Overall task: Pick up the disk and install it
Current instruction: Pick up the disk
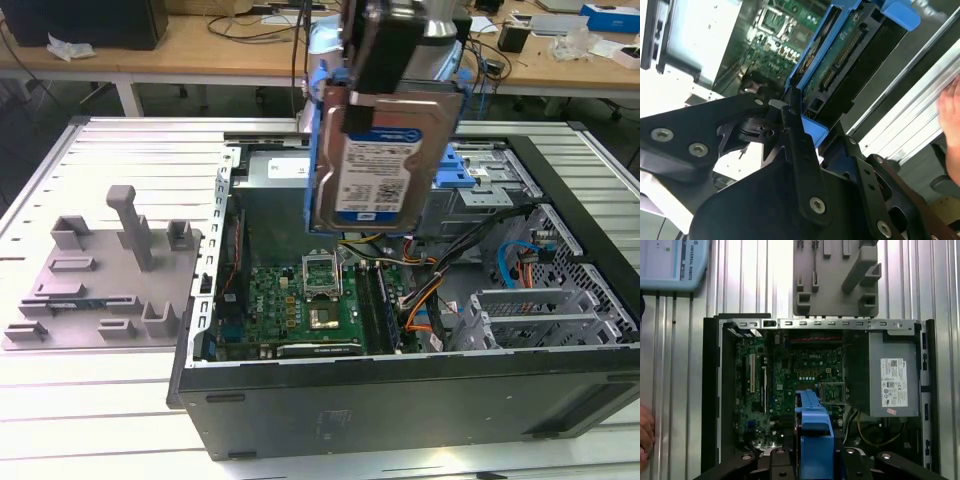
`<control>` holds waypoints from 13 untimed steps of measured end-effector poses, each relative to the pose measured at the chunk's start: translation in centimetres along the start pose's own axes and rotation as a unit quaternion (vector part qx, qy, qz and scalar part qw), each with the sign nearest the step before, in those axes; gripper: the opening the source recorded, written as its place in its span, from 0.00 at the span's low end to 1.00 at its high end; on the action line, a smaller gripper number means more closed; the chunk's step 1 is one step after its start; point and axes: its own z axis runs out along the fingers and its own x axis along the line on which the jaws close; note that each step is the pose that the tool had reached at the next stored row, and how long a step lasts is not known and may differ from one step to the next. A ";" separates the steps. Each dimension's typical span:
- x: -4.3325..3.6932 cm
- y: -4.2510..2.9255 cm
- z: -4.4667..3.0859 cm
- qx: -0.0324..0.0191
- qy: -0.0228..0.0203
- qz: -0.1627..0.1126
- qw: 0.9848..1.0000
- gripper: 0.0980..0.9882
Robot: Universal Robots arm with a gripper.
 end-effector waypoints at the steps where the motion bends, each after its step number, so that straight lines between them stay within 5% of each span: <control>1: 0.13 -1.07 -0.07 0.000 0.000 0.000 1.000 0.30; 13: 0.16 -1.35 -0.09 0.000 0.000 0.000 1.000 0.30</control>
